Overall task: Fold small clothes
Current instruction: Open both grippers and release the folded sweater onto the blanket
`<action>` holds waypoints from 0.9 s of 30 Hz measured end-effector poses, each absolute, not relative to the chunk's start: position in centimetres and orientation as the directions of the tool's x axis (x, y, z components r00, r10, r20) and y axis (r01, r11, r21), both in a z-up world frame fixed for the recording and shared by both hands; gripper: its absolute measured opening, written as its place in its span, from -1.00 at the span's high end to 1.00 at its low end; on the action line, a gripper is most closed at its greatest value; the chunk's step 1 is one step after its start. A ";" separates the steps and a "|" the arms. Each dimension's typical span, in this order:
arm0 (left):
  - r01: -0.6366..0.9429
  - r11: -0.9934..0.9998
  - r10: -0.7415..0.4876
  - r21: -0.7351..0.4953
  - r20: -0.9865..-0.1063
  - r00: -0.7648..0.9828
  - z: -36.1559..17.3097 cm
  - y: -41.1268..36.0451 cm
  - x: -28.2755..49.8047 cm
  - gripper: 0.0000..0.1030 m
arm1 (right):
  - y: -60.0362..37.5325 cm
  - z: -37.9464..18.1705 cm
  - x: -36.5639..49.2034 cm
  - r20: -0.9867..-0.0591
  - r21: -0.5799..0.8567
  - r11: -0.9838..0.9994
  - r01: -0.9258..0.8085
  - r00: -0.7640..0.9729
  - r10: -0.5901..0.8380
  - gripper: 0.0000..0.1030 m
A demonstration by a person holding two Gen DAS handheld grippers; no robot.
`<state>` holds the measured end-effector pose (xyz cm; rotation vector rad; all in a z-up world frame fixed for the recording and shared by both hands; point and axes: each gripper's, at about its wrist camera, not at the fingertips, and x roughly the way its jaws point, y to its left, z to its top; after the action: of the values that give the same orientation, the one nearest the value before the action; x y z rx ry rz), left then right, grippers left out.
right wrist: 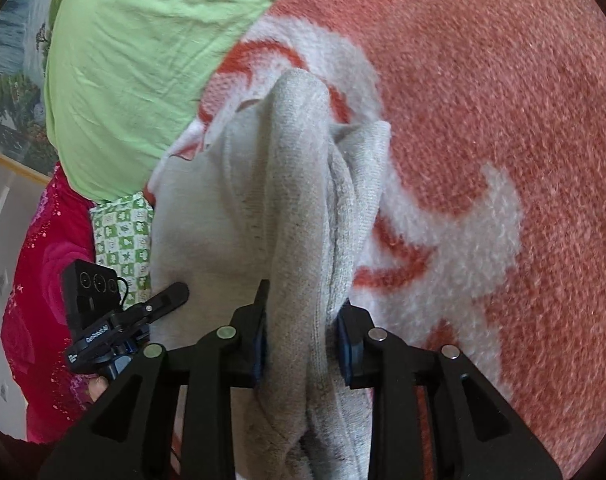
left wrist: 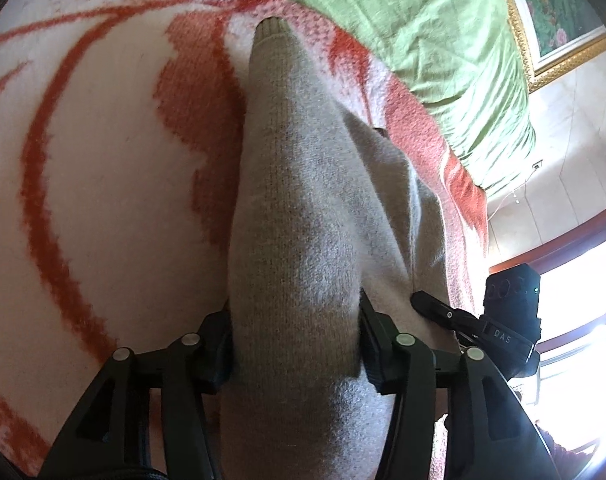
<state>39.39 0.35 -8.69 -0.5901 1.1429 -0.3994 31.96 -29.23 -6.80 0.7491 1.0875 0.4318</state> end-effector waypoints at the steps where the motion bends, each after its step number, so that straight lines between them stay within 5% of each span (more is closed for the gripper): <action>1: -0.010 0.779 -0.580 -0.627 -0.726 0.369 -8.9 0.5 39.4 -0.11 | -29.3 -7.0 32.1 -0.636 0.728 0.684 0.043 0.416 0.650 0.30; 6: -0.037 0.798 -0.549 -0.602 -0.750 0.368 -8.3 0.9 38.8 -0.27 | -29.9 -6.4 32.0 -0.665 0.701 0.711 0.056 0.414 0.622 0.06; 21: -0.045 0.879 -0.421 -0.475 -0.816 0.396 -5.4 1.9 33.3 -0.27 | -29.2 0.9 24.7 -0.664 0.593 0.799 -0.097 0.501 0.554 0.06; 23: -0.052 0.883 -0.411 -0.466 -0.823 0.391 -5.7 2.0 33.0 -0.28 | -28.3 0.7 24.1 -0.669 0.586 0.801 -0.120 0.487 0.562 0.14; 25: -0.058 0.884 -0.408 -0.464 -0.826 0.390 -5.9 2.1 32.9 -0.28 | -27.4 -0.2 23.7 -0.683 0.589 0.798 -0.131 0.448 0.577 0.59; 27: -0.060 0.890 -0.398 -0.453 -0.833 0.385 -6.1 2.0 33.0 -0.29 | -27.0 -1.7 23.6 -0.740 0.544 0.833 -0.098 0.412 0.532 0.61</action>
<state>32.98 1.96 -6.08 -0.4496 1.1661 -0.2249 23.63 -26.99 -1.67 0.4569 1.0817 0.4138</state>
